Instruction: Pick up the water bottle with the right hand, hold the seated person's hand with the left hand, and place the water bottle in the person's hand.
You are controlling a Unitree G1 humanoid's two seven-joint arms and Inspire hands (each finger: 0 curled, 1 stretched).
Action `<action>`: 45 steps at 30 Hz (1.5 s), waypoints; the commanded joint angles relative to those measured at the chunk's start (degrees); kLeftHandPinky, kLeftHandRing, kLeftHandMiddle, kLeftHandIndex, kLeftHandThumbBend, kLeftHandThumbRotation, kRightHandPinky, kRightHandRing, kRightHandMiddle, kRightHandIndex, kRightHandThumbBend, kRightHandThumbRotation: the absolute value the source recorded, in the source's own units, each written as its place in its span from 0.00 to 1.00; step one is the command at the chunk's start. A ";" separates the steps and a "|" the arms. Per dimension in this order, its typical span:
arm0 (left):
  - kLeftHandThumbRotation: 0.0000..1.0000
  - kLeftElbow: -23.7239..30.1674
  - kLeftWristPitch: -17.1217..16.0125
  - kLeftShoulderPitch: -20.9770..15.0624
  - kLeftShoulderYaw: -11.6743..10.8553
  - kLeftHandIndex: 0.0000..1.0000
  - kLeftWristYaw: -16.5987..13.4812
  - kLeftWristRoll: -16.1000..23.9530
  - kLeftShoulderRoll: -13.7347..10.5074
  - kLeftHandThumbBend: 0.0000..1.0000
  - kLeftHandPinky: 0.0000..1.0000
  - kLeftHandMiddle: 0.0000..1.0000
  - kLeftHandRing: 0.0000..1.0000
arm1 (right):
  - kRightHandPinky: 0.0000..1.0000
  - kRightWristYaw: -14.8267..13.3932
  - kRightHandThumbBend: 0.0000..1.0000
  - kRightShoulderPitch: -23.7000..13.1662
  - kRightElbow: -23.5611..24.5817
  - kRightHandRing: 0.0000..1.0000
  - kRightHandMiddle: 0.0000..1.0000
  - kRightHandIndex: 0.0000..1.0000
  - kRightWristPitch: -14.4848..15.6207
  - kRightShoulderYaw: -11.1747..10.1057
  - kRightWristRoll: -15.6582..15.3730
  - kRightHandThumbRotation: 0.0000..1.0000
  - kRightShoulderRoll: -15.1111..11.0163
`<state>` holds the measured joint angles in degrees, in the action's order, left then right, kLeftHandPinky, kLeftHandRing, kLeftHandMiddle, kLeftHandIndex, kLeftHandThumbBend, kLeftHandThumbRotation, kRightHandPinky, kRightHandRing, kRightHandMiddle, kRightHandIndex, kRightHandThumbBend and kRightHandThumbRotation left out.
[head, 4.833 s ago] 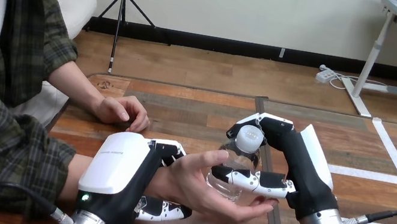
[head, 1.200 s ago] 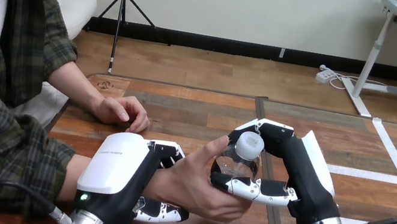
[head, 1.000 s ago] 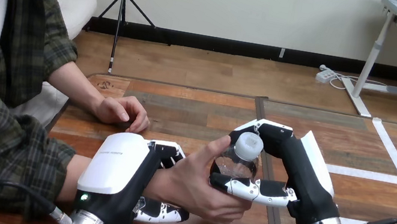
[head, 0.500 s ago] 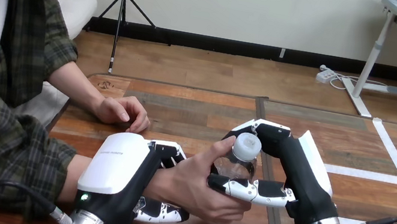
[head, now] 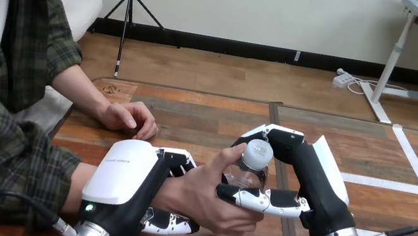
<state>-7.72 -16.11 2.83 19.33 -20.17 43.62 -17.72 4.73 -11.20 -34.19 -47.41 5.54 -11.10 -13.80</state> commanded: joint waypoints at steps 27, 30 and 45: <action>0.00 1.36 -0.99 -2.42 0.12 0.46 -0.88 -0.04 0.95 0.82 0.40 0.45 0.42 | 0.44 -1.89 0.72 -1.86 4.13 0.46 0.50 0.52 -1.09 -2.42 0.94 0.00 -0.28; 0.00 1.39 -1.06 -2.40 0.11 0.46 -0.96 -0.02 0.90 0.82 0.39 0.45 0.42 | 0.49 -1.32 0.74 -1.62 5.14 0.53 0.58 0.60 0.24 -2.19 0.64 0.00 -0.69; 0.00 1.21 -1.23 -2.44 0.09 0.46 -1.29 0.18 0.81 0.82 0.39 0.45 0.42 | 0.95 2.99 0.83 0.25 11.95 0.97 0.98 0.98 8.31 -1.44 0.82 0.17 -2.30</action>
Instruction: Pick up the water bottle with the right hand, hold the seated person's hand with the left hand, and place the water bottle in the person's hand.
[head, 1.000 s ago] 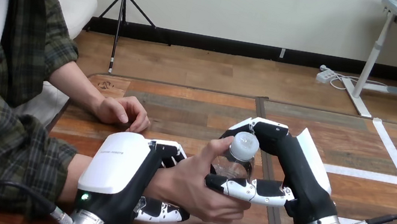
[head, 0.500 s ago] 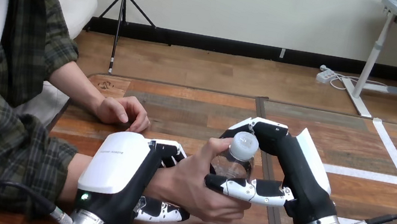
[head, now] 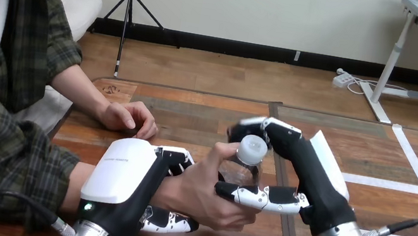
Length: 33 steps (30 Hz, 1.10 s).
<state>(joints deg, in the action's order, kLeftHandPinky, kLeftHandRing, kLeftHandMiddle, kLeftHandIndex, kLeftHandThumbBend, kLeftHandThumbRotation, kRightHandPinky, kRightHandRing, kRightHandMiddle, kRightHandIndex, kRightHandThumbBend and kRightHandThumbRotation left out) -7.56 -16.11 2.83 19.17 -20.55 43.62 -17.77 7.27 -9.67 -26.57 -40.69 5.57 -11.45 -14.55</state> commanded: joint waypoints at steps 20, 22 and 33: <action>0.00 4.04 3.16 -2.40 1.33 0.70 3.96 5.34 -1.51 0.91 0.63 0.75 0.71 | 1.00 0.04 0.87 -1.27 5.21 1.00 1.00 1.00 2.51 -1.08 1.11 0.30 -1.14; 0.00 4.30 3.46 -2.28 1.32 0.75 4.26 5.92 -1.53 0.92 0.68 0.80 0.76 | 1.00 0.11 0.87 -1.34 5.06 1.00 1.00 1.00 2.49 -1.04 1.18 0.30 -1.11; 0.06 4.29 3.34 -2.23 1.17 0.96 4.25 7.16 -1.58 0.97 0.89 0.98 0.96 | 1.00 0.10 0.86 -1.62 4.45 1.00 1.00 1.00 2.42 -0.97 1.15 0.30 -1.00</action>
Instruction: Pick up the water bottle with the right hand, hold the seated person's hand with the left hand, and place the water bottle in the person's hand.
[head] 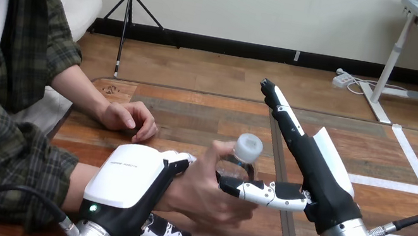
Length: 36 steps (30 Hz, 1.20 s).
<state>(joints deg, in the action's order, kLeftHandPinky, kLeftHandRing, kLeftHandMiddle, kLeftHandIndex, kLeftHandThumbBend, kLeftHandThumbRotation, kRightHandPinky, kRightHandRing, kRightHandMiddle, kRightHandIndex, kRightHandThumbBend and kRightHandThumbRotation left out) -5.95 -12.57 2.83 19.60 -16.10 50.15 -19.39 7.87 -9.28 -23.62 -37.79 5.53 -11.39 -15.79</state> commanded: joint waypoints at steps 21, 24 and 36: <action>0.29 1.09 -3.72 -2.66 0.46 1.00 -2.98 -0.39 0.01 1.00 1.00 1.00 1.00 | 1.00 -0.05 0.86 -1.95 1.45 1.00 1.00 1.00 -0.27 -0.79 1.39 0.32 0.15; 0.31 0.67 -4.68 -2.74 0.34 1.00 -3.49 -0.85 0.04 1.00 1.00 1.00 1.00 | 1.00 -0.11 0.85 -1.89 1.48 1.00 1.00 1.00 -0.32 -0.74 1.31 0.32 0.14; 0.45 -2.43 -11.21 -3.50 -0.13 1.00 -9.40 -2.22 0.55 1.00 1.00 1.00 1.00 | 1.00 -0.52 0.84 -1.50 1.49 1.00 1.00 1.00 -0.79 -0.73 1.11 0.32 0.29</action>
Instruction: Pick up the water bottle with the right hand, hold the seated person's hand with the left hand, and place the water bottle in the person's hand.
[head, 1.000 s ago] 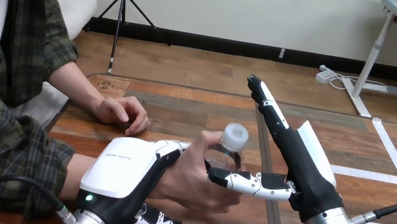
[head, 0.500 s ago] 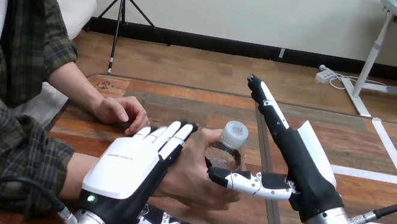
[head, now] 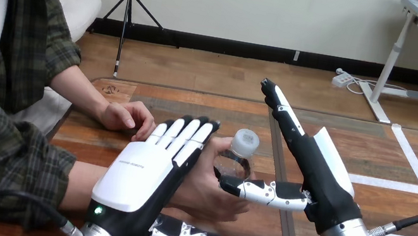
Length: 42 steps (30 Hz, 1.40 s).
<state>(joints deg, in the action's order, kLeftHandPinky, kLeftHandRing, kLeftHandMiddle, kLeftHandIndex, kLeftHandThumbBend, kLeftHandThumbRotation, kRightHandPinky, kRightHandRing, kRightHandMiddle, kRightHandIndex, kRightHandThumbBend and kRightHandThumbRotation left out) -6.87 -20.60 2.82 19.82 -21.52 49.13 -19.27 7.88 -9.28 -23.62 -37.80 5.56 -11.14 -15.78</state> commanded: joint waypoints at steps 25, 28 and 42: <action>0.94 -18.56 -34.82 -7.84 -0.17 1.00 -26.38 -9.74 9.52 0.41 0.99 1.00 1.00 | 0.95 -4.54 0.72 0.95 -0.41 0.98 0.99 0.95 -8.29 -3.13 8.24 0.24 7.24; 0.97 -18.45 -35.00 -7.02 -0.34 1.00 -26.29 -10.27 11.24 0.28 0.97 1.00 0.99 | 0.92 -5.23 0.68 1.24 -0.97 0.96 0.97 0.93 -10.16 -3.49 9.12 0.23 8.54; 1.00 -18.58 -35.29 -3.80 -0.53 0.99 -20.42 -16.81 16.72 0.10 0.87 0.98 0.95 | 0.82 -8.21 0.51 2.69 -1.61 0.90 0.91 0.86 -15.02 -4.80 9.75 0.25 13.11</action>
<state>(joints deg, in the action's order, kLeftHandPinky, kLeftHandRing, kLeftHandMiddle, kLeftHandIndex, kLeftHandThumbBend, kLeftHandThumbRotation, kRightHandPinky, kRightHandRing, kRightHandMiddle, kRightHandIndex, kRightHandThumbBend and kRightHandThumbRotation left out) -24.75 -55.47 -0.73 19.78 -43.61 34.70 -3.91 1.01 -5.40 -25.37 -50.59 2.02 -2.09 -4.22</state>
